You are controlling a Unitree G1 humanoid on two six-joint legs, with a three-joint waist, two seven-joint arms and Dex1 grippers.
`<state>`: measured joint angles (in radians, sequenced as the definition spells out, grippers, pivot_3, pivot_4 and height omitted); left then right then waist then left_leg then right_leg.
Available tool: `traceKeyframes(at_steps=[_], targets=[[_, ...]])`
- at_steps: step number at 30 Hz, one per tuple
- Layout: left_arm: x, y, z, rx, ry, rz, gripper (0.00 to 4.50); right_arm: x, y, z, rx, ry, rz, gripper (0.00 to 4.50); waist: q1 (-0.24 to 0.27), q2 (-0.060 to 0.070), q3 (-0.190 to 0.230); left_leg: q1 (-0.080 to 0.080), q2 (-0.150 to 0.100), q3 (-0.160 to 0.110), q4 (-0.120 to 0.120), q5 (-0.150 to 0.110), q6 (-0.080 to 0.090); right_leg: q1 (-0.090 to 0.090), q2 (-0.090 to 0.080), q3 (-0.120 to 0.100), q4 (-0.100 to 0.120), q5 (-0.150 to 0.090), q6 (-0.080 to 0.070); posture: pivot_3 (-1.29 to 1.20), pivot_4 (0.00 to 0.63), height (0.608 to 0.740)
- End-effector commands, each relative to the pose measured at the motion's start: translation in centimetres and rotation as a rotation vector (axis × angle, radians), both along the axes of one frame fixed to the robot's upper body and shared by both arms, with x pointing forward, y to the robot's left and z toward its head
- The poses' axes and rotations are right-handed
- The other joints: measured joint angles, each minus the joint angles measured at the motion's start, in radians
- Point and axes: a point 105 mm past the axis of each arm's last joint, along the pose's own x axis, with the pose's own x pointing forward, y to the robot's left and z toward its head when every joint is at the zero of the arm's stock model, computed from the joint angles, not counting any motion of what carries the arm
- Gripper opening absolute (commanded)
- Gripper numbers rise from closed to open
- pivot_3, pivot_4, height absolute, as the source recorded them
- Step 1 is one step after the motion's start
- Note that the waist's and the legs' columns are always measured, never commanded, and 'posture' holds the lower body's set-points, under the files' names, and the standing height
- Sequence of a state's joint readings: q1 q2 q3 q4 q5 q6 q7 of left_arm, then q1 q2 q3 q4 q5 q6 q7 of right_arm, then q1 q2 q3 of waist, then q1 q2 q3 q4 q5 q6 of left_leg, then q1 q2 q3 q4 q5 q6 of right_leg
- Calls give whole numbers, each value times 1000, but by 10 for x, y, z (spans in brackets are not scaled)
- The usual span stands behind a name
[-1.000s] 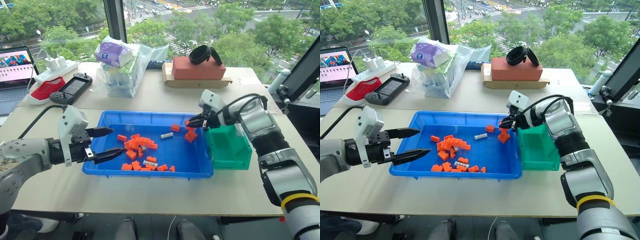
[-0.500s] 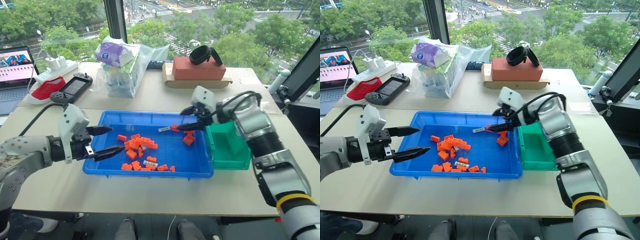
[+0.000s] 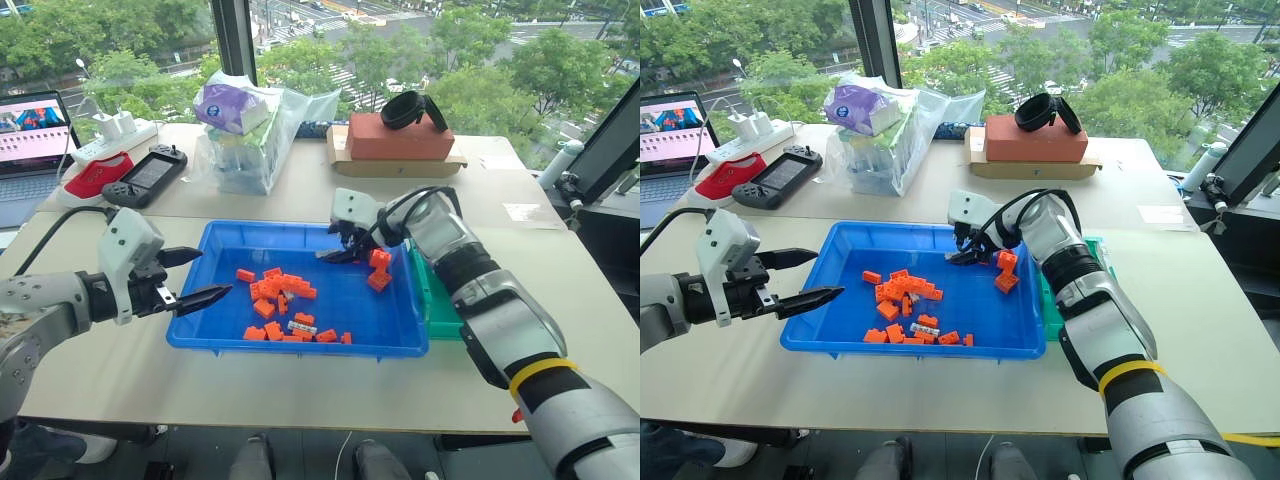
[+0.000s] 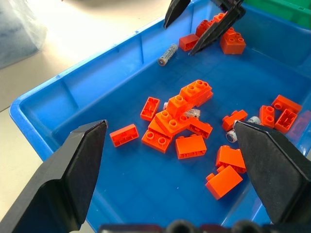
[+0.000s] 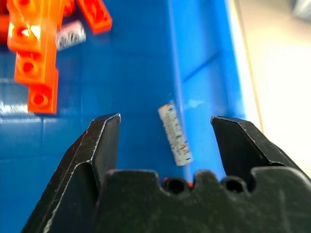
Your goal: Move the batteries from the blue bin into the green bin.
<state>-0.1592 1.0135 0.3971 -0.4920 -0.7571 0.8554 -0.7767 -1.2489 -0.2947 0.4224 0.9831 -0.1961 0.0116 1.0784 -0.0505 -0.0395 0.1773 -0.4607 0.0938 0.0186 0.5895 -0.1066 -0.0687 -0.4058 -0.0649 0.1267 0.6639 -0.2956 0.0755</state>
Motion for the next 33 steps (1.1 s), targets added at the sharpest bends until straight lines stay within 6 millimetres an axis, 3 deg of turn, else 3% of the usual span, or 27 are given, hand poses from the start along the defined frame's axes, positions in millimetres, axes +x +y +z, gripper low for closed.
traceKeyframes(at_steps=[1, 12, 19, 25, 33], targets=[[-5, 0, 11, 8, -49, 10, 4500, 2, 7, 13, -23, -65, 40, 3520, -1, 0, 0, 0, 0, 0, 0, 0, 0, 0, 0, 0, 0, 0, 0, 0, 150, 740], [-4, 2, 9, 18, -60, 43, 4500, 7, 21, 5, -38, -104, 23, 3520, -20, 0, 0, 0, 0, -2, 0, 0, 0, 0, 0, -2, 1, 0, 0, 0, 150, 740], [-10, -7, 0, -7, -52, 40, 4500, 8, 32, 4, 137, 100, -117, 3520, -22, 0, 0, 0, 0, -3, 0, 0, -1, 0, 0, -3, 2, 0, -1, 0, 150, 740], [-9, -11, -3, -24, -56, 44, 4500, 20, 23, 7, 178, 131, -297, 3520, -20, 0, 0, 0, 0, -3, 0, 0, -1, 1, 0, -4, 1, 0, -1, 0, 150, 740], [-8, -8, -4, -25, -64, 64, 4500, 14, 9, 1, 25, 144, -223, 3520, -23, 0, 0, 0, 0, -3, 0, 0, -1, 1, 0, -4, 1, 0, -1, 0, 150, 740]])
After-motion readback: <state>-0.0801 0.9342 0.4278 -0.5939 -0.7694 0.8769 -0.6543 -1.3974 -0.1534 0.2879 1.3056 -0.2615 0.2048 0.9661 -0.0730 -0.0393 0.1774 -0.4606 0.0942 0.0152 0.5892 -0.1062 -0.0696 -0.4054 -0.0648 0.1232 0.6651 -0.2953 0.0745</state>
